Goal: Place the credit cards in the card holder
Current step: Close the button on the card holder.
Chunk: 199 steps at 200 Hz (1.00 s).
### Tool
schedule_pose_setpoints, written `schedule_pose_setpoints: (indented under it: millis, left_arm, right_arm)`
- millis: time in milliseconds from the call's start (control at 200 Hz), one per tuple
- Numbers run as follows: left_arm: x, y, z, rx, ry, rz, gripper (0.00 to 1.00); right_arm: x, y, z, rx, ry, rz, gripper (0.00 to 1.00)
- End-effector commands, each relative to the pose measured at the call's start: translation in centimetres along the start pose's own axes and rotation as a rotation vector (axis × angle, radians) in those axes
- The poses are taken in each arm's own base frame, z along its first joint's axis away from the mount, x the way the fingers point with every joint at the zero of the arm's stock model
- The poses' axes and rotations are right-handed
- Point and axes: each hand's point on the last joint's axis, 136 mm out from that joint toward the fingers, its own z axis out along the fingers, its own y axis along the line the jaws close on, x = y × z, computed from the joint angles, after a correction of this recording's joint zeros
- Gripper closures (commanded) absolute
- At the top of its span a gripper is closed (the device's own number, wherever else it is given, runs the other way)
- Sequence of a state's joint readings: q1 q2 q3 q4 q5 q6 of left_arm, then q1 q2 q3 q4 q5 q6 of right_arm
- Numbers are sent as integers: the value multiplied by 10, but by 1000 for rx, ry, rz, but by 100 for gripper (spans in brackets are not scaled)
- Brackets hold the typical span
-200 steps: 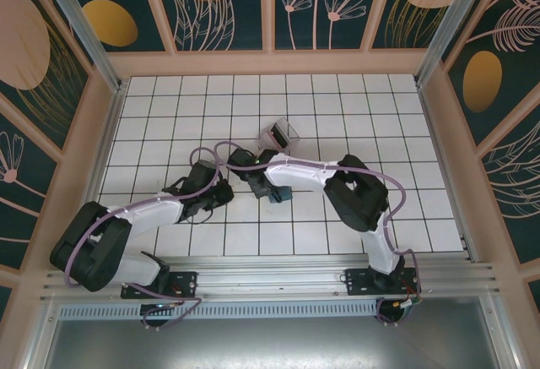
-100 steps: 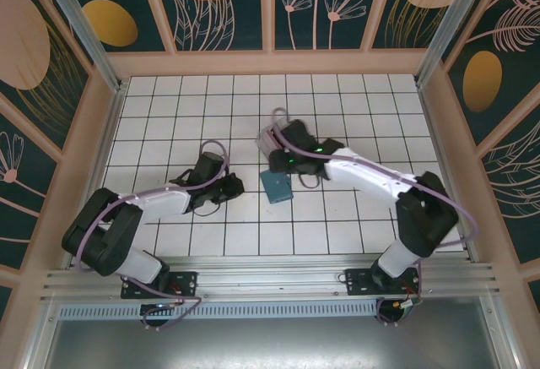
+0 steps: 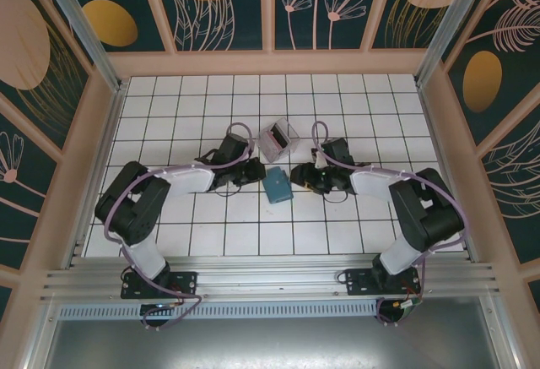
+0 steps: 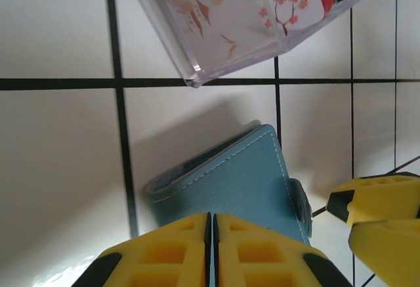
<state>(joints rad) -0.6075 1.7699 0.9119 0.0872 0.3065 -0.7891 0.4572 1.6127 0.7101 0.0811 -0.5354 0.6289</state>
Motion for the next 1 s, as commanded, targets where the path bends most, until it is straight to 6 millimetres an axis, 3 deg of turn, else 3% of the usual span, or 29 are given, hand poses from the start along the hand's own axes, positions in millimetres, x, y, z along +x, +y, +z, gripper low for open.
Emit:
schedule_pose_setpoints:
  millis: [0, 310, 335, 475, 856, 991]
  left_arm:
    - [5, 1, 11, -22, 47, 13, 86]
    - [14, 7, 19, -48, 72, -1, 86]
    - [7, -4, 19, -28, 56, 9, 86]
    - [11, -8, 25, -23, 71, 12, 86]
    - [19, -9, 31, -22, 85, 11, 86]
    - [22, -6, 31, -26, 86, 3, 86]
  right_arm:
    - [4, 11, 8, -111, 36, 9, 45]
    - [10, 0, 22, -121, 72, 51, 45]
    - [9, 1, 22, -127, 72, 53, 45]
    - [9, 1, 27, -141, 85, 59, 45]
    - [13, -5, 35, -124, 124, 38, 45]
    - [5, -9, 29, -92, 92, 39, 45]
